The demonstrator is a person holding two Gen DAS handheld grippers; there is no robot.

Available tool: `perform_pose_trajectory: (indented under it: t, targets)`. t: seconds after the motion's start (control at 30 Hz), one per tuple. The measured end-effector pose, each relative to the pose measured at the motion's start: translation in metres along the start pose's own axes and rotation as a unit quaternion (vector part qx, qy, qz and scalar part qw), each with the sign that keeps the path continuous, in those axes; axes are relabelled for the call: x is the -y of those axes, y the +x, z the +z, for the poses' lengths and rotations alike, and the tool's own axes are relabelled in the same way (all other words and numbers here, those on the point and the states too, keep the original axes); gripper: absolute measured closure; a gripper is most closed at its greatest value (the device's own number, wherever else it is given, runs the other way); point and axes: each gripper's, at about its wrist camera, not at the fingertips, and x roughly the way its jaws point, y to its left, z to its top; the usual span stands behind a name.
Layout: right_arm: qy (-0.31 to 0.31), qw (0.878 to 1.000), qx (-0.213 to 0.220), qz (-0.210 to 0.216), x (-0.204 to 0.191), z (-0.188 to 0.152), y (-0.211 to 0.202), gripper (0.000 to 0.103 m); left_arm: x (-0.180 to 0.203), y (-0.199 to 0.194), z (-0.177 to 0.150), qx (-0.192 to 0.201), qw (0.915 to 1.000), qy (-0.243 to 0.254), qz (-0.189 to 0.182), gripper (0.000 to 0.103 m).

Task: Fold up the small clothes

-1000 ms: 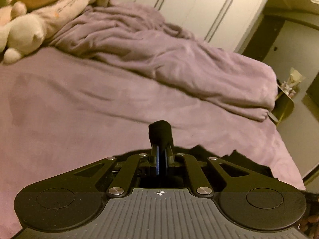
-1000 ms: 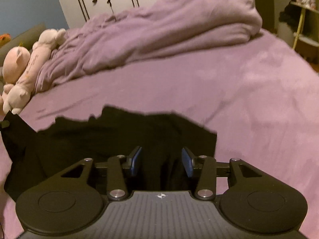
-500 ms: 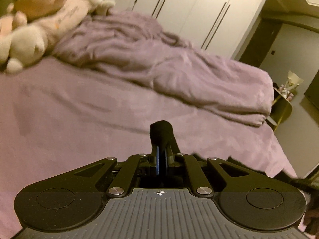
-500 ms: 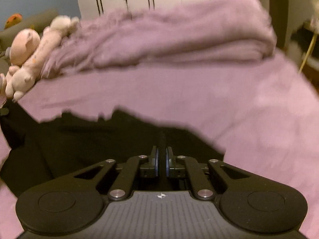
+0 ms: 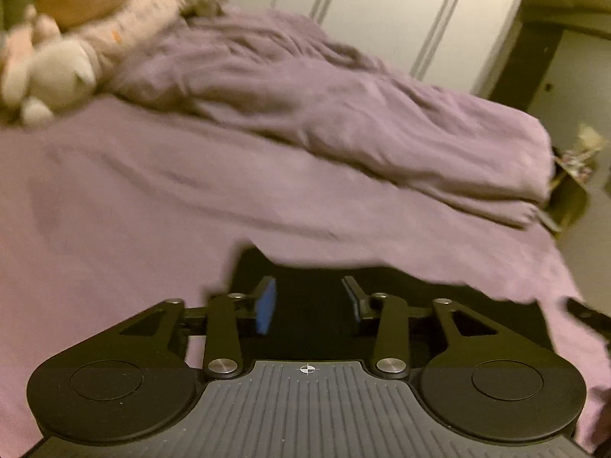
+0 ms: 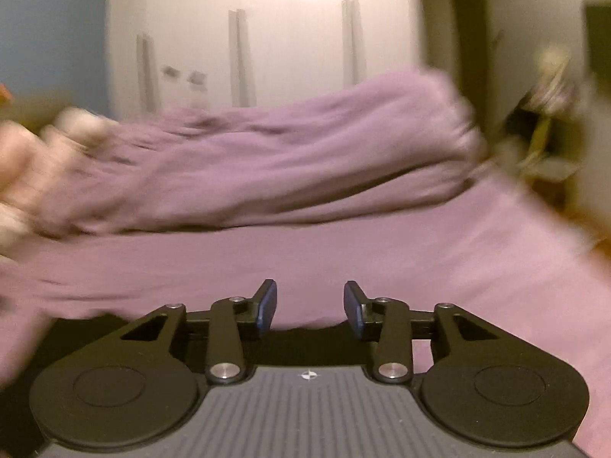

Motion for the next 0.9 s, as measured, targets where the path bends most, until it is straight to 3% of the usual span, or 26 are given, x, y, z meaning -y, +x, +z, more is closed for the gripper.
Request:
perform_pose_trajectory:
  t: [0.1,0.2,0.23,0.3,0.33,0.4,0.5,0.53,0.57,0.63,0.7,0.73,0.77,0.8,0.83,0.9]
  targets:
    - [0.106,0.982,-0.053,0.148,-0.016,-0.031,0.013,0.059,0.017,0.016,-0.027,-0.039,0.9991,0.006,-0.014,0.059]
    - [0.206,0.939,-0.122,0.246,-0.030,-0.060,0.047,0.059,0.019,0.026,-0.044,-0.046,0.9989,-0.003,-0.007,0.058]
    - [0.219,0.932,-0.137,0.253,-0.033,-0.068,0.057,0.059,0.015,0.028,-0.047,-0.049,0.9988,-0.005,0.002,0.058]
    - [0.209,0.937,-0.147,0.236,-0.027,-0.076,0.068,0.062,0.004,0.027,-0.050,-0.050,0.9985,-0.006,0.019,0.059]
    - [0.209,0.940,-0.141,0.231,-0.017,-0.078,0.069,0.069,-0.003,0.024,-0.050,-0.051,0.9985,-0.005,0.020,0.060]
    - [0.230,0.940,-0.125,0.219,0.016,-0.079,0.061,0.070,-0.017,0.017,-0.048,-0.052,0.9982,0.002,0.028,0.062]
    - [0.221,0.959,-0.115,0.131,0.067,-0.079,0.040,0.069,-0.031,0.002,-0.051,-0.053,0.9969,0.016,0.056,0.061]
    - [0.214,0.963,-0.121,0.111,0.084,-0.080,0.030,0.083,-0.034,-0.003,-0.052,-0.054,0.9962,0.018,0.066,0.060]
    - [0.204,0.967,-0.126,0.091,0.095,-0.080,0.019,0.090,-0.035,-0.008,-0.054,-0.053,0.9956,0.021,0.075,0.055]
    - [0.157,0.979,-0.119,0.048,0.101,-0.077,-0.009,0.090,-0.038,-0.019,-0.059,-0.052,0.9951,0.022,0.081,0.047]
    - [0.146,0.983,-0.110,0.023,0.103,-0.075,-0.036,0.082,-0.040,-0.027,-0.065,-0.064,0.9938,0.014,0.090,0.042]
    - [0.149,0.983,-0.106,0.014,0.104,-0.077,-0.048,0.070,-0.041,-0.030,-0.068,-0.066,0.9939,0.010,0.087,0.042]
    - [0.153,0.983,-0.100,0.009,0.105,-0.082,-0.057,0.051,-0.041,-0.035,-0.071,-0.068,0.9940,0.008,0.086,0.042]
    - [0.157,0.983,-0.098,0.007,0.104,-0.086,-0.064,0.041,-0.039,-0.034,-0.071,-0.071,0.9937,0.007,0.086,0.042]
    - [0.158,0.982,-0.100,0.011,0.102,-0.090,-0.068,0.036,-0.038,-0.036,-0.072,-0.075,0.9933,0.006,0.087,0.042]
    - [0.151,0.981,-0.116,0.025,0.095,-0.097,-0.070,0.036,-0.037,-0.041,-0.074,-0.083,0.9927,0.002,0.087,0.042]
